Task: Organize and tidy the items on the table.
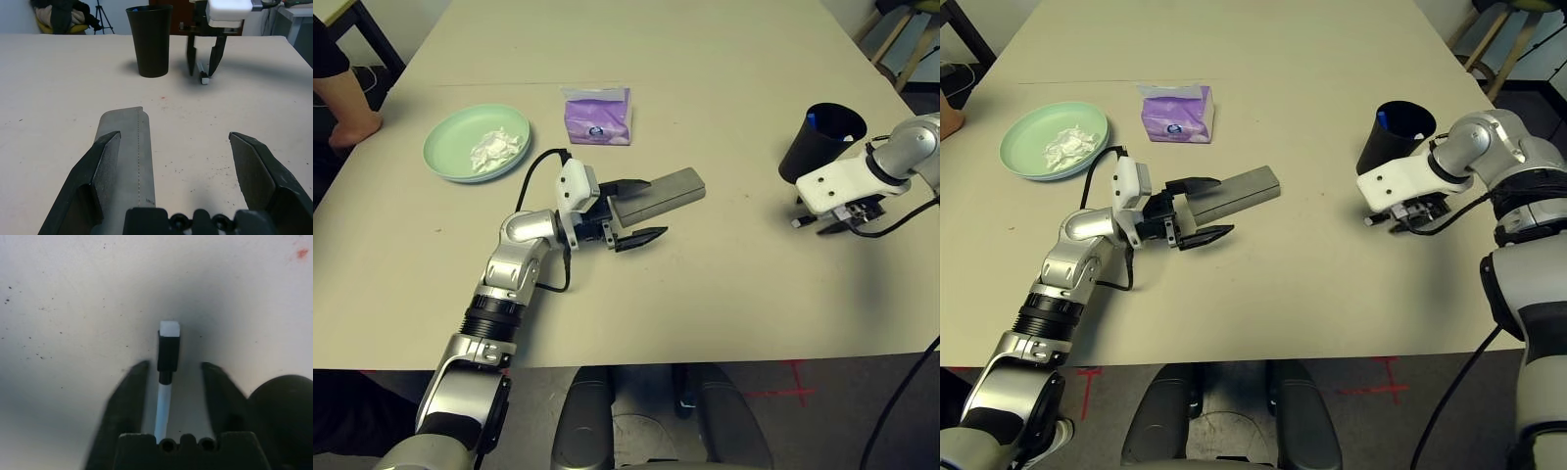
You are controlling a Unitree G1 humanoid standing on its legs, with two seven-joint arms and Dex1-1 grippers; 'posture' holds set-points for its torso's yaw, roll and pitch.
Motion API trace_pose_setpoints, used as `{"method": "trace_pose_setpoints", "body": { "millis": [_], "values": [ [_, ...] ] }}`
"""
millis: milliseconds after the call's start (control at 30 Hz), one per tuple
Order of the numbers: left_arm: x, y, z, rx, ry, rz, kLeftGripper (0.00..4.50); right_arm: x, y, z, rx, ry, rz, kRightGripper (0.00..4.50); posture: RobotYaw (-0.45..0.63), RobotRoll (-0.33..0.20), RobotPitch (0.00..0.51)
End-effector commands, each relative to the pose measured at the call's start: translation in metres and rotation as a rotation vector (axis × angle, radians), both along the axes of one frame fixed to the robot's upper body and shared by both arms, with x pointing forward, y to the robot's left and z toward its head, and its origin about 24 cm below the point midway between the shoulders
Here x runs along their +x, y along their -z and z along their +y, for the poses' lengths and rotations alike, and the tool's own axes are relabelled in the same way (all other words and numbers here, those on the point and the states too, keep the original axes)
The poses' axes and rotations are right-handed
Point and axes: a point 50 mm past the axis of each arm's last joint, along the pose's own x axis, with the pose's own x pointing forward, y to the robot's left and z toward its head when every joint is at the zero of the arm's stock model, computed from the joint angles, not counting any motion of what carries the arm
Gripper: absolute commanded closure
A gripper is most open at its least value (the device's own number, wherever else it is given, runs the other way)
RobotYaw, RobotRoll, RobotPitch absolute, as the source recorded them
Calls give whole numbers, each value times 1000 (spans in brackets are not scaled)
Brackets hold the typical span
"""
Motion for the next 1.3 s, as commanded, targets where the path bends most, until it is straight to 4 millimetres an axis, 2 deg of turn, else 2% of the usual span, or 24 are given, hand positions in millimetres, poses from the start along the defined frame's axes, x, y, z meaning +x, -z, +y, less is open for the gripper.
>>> {"method": "trace_pose_setpoints", "body": {
  "millis": [33,67,333,500,533,633,767,900,1133,1300],
  "values": [
    [-2,-2,-2,-5,10,-6,0,-2,2,-2,-23,0,31,3865,200,0,225],
    [-1,-2,-2,-5,9,-7,0,-2,2,-2,-24,-1,33,4104,200,0,224],
    [2,-4,0,0,1,-13,0,-3,-2,-4,0,25,60,4101,197,0,204],
    [4,-4,1,4,-4,-16,0,-1,-16,1,155,73,86,4101,191,0,188],
    [5,-4,1,5,-4,-16,0,0,-21,3,208,92,86,4101,188,0,178],
    [7,-5,2,10,-5,-20,0,7,-40,15,521,183,78,4101,176,0,163],
    [8,-4,2,12,0,-18,0,4,-53,23,832,210,123,4101,154,0,145],
    [10,-4,3,25,12,-13,0,-3,-53,26,1069,235,152,4101,136,0,134],
    [16,-9,1,27,32,-27,0,-13,-44,34,1462,343,-2,4101,114,0,121],
    [19,-11,0,28,40,-31,0,-21,-37,44,1641,396,-87,4101,94,0,112]
  ]
}}
